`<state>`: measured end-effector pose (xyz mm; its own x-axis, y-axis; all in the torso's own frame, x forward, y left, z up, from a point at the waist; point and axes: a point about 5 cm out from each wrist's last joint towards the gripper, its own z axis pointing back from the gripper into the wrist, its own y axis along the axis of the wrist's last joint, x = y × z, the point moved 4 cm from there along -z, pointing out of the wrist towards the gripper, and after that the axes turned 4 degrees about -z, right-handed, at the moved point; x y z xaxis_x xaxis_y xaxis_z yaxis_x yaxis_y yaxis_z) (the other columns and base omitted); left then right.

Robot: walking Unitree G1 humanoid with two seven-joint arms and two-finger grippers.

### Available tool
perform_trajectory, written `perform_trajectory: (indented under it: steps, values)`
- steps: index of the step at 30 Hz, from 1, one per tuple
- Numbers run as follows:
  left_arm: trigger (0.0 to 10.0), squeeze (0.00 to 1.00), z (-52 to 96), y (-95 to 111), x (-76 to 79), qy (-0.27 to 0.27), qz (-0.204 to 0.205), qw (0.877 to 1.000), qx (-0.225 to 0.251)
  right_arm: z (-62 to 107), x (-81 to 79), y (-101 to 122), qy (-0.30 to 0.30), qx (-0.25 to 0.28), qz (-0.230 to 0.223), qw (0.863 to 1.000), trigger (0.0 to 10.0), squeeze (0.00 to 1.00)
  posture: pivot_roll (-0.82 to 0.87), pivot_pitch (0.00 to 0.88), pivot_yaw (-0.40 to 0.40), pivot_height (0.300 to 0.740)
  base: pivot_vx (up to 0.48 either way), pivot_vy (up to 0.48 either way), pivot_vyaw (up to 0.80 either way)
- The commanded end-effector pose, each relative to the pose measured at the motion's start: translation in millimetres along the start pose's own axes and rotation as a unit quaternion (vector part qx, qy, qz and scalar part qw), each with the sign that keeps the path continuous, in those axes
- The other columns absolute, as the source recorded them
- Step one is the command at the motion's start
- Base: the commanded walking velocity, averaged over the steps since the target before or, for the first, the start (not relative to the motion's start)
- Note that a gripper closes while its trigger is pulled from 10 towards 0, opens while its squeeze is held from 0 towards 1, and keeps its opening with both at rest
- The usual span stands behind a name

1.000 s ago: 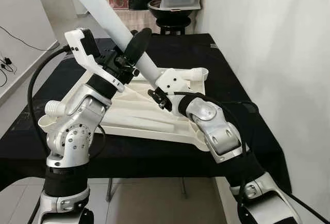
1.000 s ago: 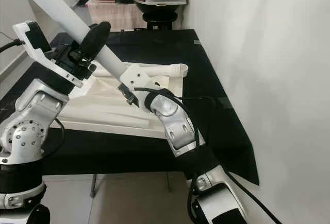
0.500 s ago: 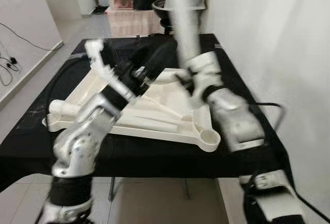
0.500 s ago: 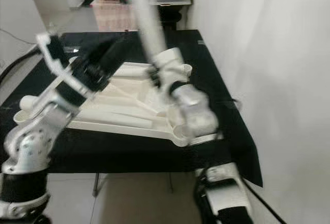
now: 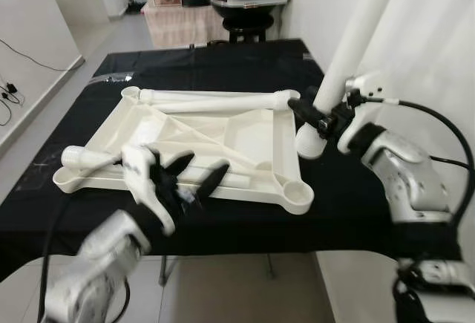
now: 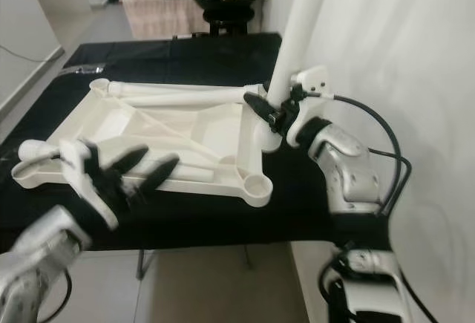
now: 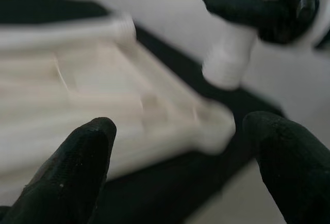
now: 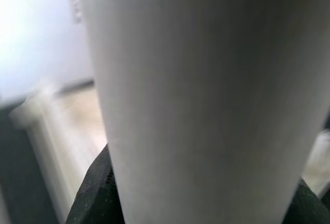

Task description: Building children table

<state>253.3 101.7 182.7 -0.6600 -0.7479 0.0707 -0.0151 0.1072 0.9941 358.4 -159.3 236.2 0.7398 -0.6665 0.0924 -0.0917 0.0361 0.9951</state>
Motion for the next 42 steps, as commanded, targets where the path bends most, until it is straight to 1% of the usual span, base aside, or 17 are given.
perform_trajectory:
  steps: [1, 2, 5, 8, 9, 13, 21, 26, 28, 33, 35, 37, 38, 39, 40, 41, 42]
  values:
    - [10.0, 0.00, 4.0, -8.0, 12.8, -0.022, -0.030, 0.999, -0.025, 1.3, -18.4, -5.4, 0.075, -0.015, 0.011, 0.997, 10.0, 0.00, -0.01, 0.242, 0.055, 0.740, 0.000, 0.000, 0.00]
    - [10.0, 0.00, 4.0, -8.0, 12.8, -0.022, -0.030, 0.999, -0.025, 1.3, -18.4, -5.4, 0.075, -0.015, 0.011, 0.997, 10.0, 0.00, -0.01, 0.242, 0.055, 0.740, 0.000, 0.000, 0.00]
    - [10.0, 0.00, 14.9, -16.3, 30.9, -0.066, -0.066, 0.994, -0.056, 6.2, -21.3, -5.2, 0.124, -0.033, 0.026, 0.991, 10.0, 0.00, 0.01, 0.298, 0.080, 0.740, 0.000, 0.000, 0.00]
    - [10.0, 0.00, 17.7, -16.9, 35.5, -0.077, -0.069, 0.993, -0.060, 7.4, -22.7, -4.3, 0.137, -0.035, 0.026, 0.990, 10.0, 0.00, 0.01, 0.302, 0.082, 0.740, 0.000, 0.000, 0.00]
    - [10.0, 0.00, 23.5, -16.4, 42.5, -0.090, -0.062, 0.992, -0.063, 8.7, -28.4, 0.6, 0.165, -0.030, 0.029, 0.985, 10.0, 0.00, 0.02, 0.326, 0.096, 0.740, 0.000, 0.000, 0.00]
    - [10.0, 0.00, 30.8, -16.3, 51.5, -0.096, -0.061, 0.991, -0.065, 11.5, -36.7, 4.1, 0.196, -0.025, 0.026, 0.980, 10.0, 0.00, 0.03, 0.348, 0.104, 0.740, 0.000, 0.000, 0.00]
    - [10.0, 0.00, 36.4, -16.3, 58.3, -0.102, -0.067, 0.990, -0.067, 13.4, -41.1, 0.1, 0.212, -0.031, 0.025, 0.977, 10.0, 0.00, 0.04, 0.359, 0.108, 0.740, 0.000, 0.000, 0.00]
    - [10.0, 0.00, 40.0, -16.6, 63.7, -0.114, -0.079, 0.988, -0.071, 6.2, -39.2, 2.3, 0.221, -0.028, 0.029, 0.974, 10.0, 0.00, 0.06, 0.367, 0.109, 0.740, 0.000, 0.000, 0.00]
    - [10.0, 0.00, 41.5, -16.5, 65.6, -0.117, -0.080, 0.987, -0.073, 0.4, -39.2, 6.0, 0.239, -0.027, 0.034, 0.970, 10.0, 0.00, 0.06, 0.369, 0.107, 0.740, 0.000, 0.000, 0.00]
    - [10.0, 0.00, 42.8, -16.0, 66.6, -0.116, -0.080, 0.987, -0.074, -1.5, -41.3, 8.7, 0.262, -0.029, 0.036, 0.964, 10.0, 0.00, 0.07, 0.371, 0.104, 0.740, 0.000, 0.000, 0.00]
    - [10.0, 0.00, 43.5, -15.6, 67.1, -0.116, -0.080, 0.987, -0.074, -1.1, -46.7, 7.1, 0.296, -0.042, 0.037, 0.953, 10.0, 0.00, 0.07, 0.374, 0.105, 0.740, 0.000, 0.000, 0.00]
    - [10.0, 0.00, 43.5, -15.6, 67.1, -0.116, -0.080, 0.987, -0.074, -1.1, -46.7, 7.1, 0.296, -0.042, 0.037, 0.953, 10.0, 0.00, 0.07, 0.374, 0.105, 0.740, 0.000, 0.000, 0.00]
    - [10.0, 0.00, 43.7, -15.4, 67.6, -0.115, -0.081, 0.987, -0.075, 2.8, -55.5, 3.8, 0.348, -0.062, 0.036, 0.935, 10.0, 0.00, 0.08, 0.376, 0.104, 0.740, 0.000, 0.000, 0.00]
    - [10.0, 0.00, 43.7, -15.4, 67.6, -0.115, -0.081, 0.987, -0.075, 2.8, -55.5, 3.8, 0.348, -0.062, 0.036, 0.935, 10.0, 0.00, 0.08, 0.376, 0.104, 0.740, 0.000, 0.000, 0.00]
    - [10.0, 0.00, 44.0, -15.4, 67.8, -0.116, -0.082, 0.987, -0.076, 4.4, -60.0, 2.1, 0.380, -0.079, 0.048, 0.920, 10.0, 0.00, 0.08, 0.378, 0.103, 0.740, 0.000, 0.000, 0.00]
    - [10.0, 0.00, 44.0, -15.4, 67.8, -0.116, -0.082, 0.987, -0.076, 4.4, -60.0, 2.1, 0.380, -0.079, 0.048, 0.920, 10.0, 0.00, 0.08, 0.378, 0.103, 0.740, 0.000, 0.000, 0.00]
    - [10.0, 0.00, 44.3, -15.3, 68.0, -0.116, -0.083, 0.987, -0.076, 5.4, -63.9, 1.8, 0.405, -0.095, 0.059, 0.908, 10.0, 0.00, 0.09, 0.378, 0.103, 0.740, 0.000, 0.000, 0.00]
